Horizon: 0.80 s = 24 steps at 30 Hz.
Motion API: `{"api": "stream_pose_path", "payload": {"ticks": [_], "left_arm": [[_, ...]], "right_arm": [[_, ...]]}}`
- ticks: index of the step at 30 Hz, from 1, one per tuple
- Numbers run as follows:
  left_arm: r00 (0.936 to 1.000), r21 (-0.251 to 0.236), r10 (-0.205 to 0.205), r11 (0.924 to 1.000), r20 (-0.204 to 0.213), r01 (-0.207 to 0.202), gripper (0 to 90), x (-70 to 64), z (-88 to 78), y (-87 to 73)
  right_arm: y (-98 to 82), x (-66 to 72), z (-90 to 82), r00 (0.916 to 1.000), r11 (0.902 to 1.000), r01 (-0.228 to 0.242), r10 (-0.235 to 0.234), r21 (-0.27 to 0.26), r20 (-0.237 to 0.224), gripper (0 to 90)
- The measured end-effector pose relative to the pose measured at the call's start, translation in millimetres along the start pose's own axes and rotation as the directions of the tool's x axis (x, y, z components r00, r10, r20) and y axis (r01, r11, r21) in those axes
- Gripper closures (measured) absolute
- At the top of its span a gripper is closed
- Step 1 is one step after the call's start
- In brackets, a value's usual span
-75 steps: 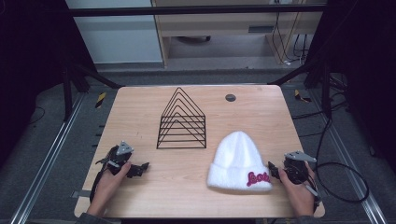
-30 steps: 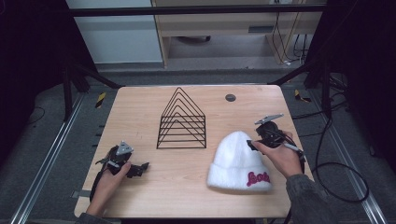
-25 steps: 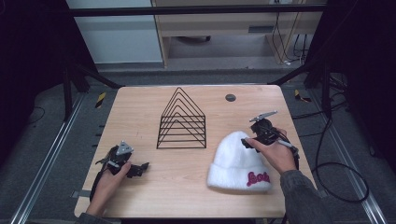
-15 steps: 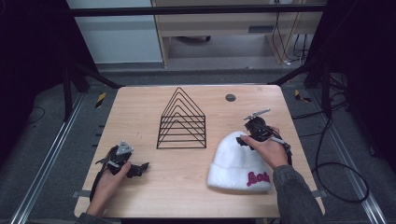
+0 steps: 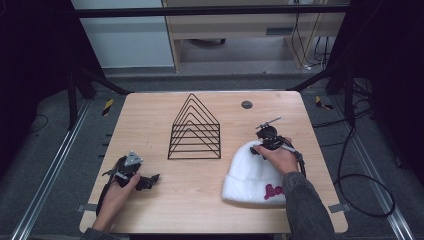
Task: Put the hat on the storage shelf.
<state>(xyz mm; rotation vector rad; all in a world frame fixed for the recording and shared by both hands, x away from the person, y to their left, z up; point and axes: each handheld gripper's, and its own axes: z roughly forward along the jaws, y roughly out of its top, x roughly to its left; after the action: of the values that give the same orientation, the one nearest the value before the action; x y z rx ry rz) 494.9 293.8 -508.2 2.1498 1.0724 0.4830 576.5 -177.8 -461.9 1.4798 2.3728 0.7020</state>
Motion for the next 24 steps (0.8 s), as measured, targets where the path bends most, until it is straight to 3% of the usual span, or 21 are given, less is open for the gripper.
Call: {"api": "stream_pose_path", "payload": {"ticks": [3,7,8,9,13,16,19,20,21,24], "left_arm": [[1.0000,0.000,0.000,1.0000,0.000,0.000,0.0,0.0,0.0,0.0],[1.0000,0.000,0.000,1.0000,0.000,0.000,0.0,0.0,0.0,-0.1],[1.0000,-0.001,0.000,1.0000,0.000,0.000,0.0,0.0,0.0,-0.1],[1.0000,-0.001,0.000,1.0000,0.000,0.000,0.0,0.0,0.0,-0.1],[1.0000,-0.001,0.000,1.0000,0.000,0.000,0.0,0.0,0.0,-0.1],[1.0000,0.000,0.000,1.0000,-0.001,0.000,0.0,0.0,0.0,-0.1],[1.0000,0.000,-0.002,1.0000,-0.001,0.002,0.0,-0.4,-0.2,-0.2],[1.0000,0.000,-0.002,1.0000,-0.001,0.002,0.0,-0.4,-0.2,-0.2],[1.0000,0.000,-0.001,1.0000,-0.001,0.001,0.0,-0.4,-0.3,-0.2],[0.9998,-0.017,0.012,0.9998,-0.014,-0.012,2.2,-1.2,-0.9,0.5]], "right_arm": [[-0.2,-0.7,2.1,1.0000,0.9999,-0.008,0.008,0.015,-0.003,47.1],[-2.9,-1.5,5.9,0.9990,0.9998,-0.010,0.011,0.020,-0.044,63.1],[-2.9,-1.5,5.9,0.9990,0.9998,-0.010,0.011,0.020,-0.044,63.1],[-3.1,-0.4,4.6,0.9976,0.9998,-0.010,0.011,0.015,-0.068,72.1],[-3.6,1.8,0.7,0.9970,0.9999,0.016,-0.016,0.002,-0.076,77.6],[-3.7,7.2,-17.2,0.9948,0.9963,0.044,-0.051,-0.074,-0.089,79.7],[-6.5,13.3,-38.3,0.9930,0.9868,0.065,-0.079,-0.148,-0.087,79.9],[-6.5,13.3,-38.3,0.9930,0.9868,0.065,-0.079,-0.148,-0.087,79.9],[-11.0,18.5,-53.8,0.9906,0.9754,0.082,-0.103,-0.205,-0.090,80.1],[-19.7,24.1,-75.3,0.9887,0.9580,0.096,-0.123,-0.270,-0.085,80.2]]}}
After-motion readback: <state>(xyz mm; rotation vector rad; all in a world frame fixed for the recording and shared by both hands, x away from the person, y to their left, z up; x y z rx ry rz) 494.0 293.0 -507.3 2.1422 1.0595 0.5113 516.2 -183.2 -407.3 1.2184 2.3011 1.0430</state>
